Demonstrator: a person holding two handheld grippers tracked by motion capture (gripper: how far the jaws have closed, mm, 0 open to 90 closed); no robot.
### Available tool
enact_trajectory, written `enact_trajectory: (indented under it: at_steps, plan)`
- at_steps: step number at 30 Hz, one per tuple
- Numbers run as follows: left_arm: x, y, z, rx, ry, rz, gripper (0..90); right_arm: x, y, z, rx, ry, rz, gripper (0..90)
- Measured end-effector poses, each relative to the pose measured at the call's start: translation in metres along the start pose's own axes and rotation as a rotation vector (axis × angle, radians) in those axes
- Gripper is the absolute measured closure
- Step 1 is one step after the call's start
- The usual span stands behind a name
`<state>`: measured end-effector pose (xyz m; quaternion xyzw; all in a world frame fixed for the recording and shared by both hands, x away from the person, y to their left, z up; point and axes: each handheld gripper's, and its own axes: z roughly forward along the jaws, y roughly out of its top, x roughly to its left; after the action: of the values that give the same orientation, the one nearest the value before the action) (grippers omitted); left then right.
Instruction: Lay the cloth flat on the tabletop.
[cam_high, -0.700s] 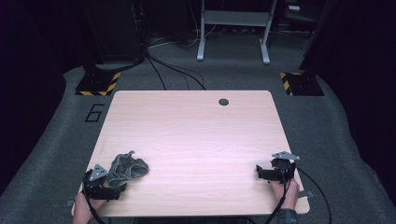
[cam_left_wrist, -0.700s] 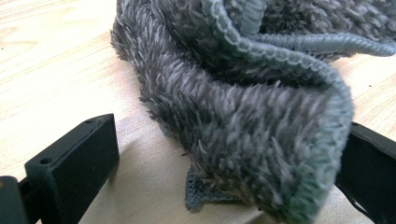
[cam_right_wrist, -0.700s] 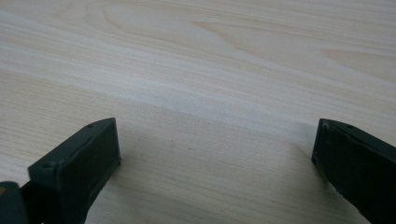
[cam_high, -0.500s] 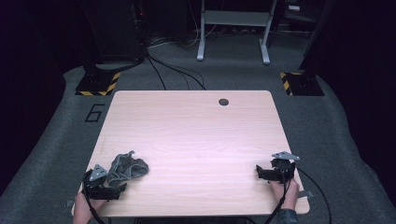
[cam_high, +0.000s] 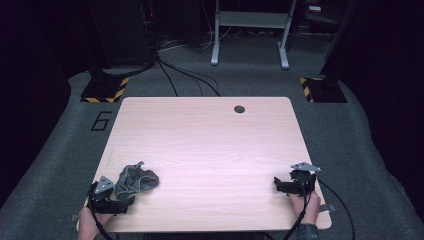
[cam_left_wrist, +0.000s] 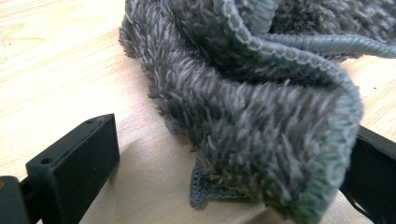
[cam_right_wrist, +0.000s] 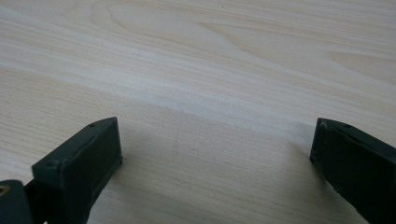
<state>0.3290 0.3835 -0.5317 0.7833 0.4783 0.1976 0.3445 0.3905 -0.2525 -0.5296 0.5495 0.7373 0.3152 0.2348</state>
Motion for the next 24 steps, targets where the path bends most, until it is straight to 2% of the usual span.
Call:
enact_trajectory:
  at_steps: [1,2,5,9,12,13,14,18,21,24]
  plan:
    - [0.000,0.000,0.000,0.000,0.000,0.000,0.0,0.000,0.000,0.000,0.000,0.000,0.000,1.3]
    - [0.003,-0.001,-0.003,-0.014,-0.029,-0.032,0.0,0.000,0.000,0.000,0.000,0.001,0.000,1.4]
    - [0.005,-0.001,-0.005,-0.032,-0.026,-0.046,0.0,0.000,0.000,0.000,0.004,0.001,0.001,1.4]
    - [0.002,0.001,-0.011,-0.054,-0.027,-0.050,0.0,0.000,0.000,0.000,0.001,0.000,0.002,1.3]
    - [-0.005,0.012,-0.020,-0.084,-0.033,-0.039,0.0,0.000,0.000,0.000,0.000,0.000,0.002,1.4]
    - [-0.005,0.012,-0.020,-0.084,-0.033,-0.039,0.0,0.000,0.000,0.000,0.000,0.000,0.002,1.4]
    - [-0.008,0.019,-0.023,-0.076,-0.032,-0.024,0.0,0.000,0.000,0.000,0.000,0.000,0.002,1.4]
    - [-0.013,0.031,-0.025,-0.073,-0.034,-0.014,0.0,0.000,0.000,0.000,0.004,-0.002,0.002,1.4]
    - [-0.014,0.036,-0.023,-0.080,-0.037,-0.019,0.0,0.000,0.000,0.000,0.003,-0.001,0.001,1.4]
    - [-0.014,0.042,-0.015,-0.050,-0.032,-0.031,0.0,0.000,0.000,0.000,0.003,-0.002,0.001,1.5]
